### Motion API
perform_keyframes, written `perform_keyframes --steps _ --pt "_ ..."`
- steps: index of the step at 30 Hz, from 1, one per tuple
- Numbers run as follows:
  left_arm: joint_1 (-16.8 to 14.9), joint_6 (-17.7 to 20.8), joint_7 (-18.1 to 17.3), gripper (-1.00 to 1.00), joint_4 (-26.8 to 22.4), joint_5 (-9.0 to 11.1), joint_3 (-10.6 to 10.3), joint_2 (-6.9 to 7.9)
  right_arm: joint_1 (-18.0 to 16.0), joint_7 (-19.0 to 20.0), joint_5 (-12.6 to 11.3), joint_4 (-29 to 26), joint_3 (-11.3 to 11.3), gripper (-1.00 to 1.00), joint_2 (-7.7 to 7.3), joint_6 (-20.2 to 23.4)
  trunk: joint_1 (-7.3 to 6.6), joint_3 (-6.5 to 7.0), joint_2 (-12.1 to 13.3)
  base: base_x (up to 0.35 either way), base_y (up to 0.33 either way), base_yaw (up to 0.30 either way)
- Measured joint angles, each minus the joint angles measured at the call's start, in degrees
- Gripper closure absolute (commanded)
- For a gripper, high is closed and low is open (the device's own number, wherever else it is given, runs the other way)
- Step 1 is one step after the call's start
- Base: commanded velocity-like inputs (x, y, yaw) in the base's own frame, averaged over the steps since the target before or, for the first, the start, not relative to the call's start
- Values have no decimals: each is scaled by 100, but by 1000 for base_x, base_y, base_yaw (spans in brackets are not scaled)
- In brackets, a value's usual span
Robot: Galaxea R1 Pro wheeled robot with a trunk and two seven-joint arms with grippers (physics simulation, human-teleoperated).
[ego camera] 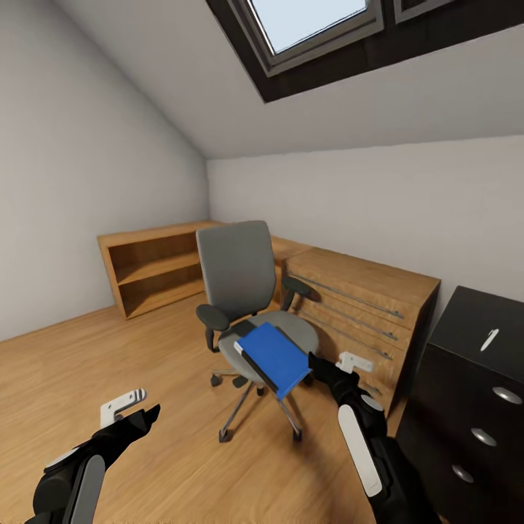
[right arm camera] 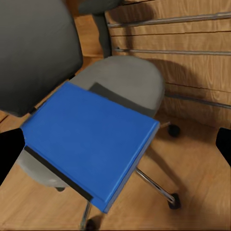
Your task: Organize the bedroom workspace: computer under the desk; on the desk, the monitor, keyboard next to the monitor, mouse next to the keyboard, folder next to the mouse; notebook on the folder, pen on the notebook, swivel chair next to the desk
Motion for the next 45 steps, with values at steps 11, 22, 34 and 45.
perform_keyframes --steps 11,22,34,45 --pt "0 -1 0 -100 0 0 -7 -3 -1 83 -1128 362 -347 -100 -53 22 242 -197 -441 0 0 0" --pt "0 -1 0 -100 0 -1 -10 -7 0 82 -2638 397 -718 -100 -417 280 483 -395 -882 0 0 0" --pt "0 -4 7 -100 0 -4 -96 -8 -9 282 -6171 885 -843 -100 -1166 1602 747 -610 -1364 0 0 0" --pt "0 -9 39 -100 0 -9 -358 -8 -9 531 -6414 948 -1061 -100 -1193 1624 989 -808 -1805 0 0 0"
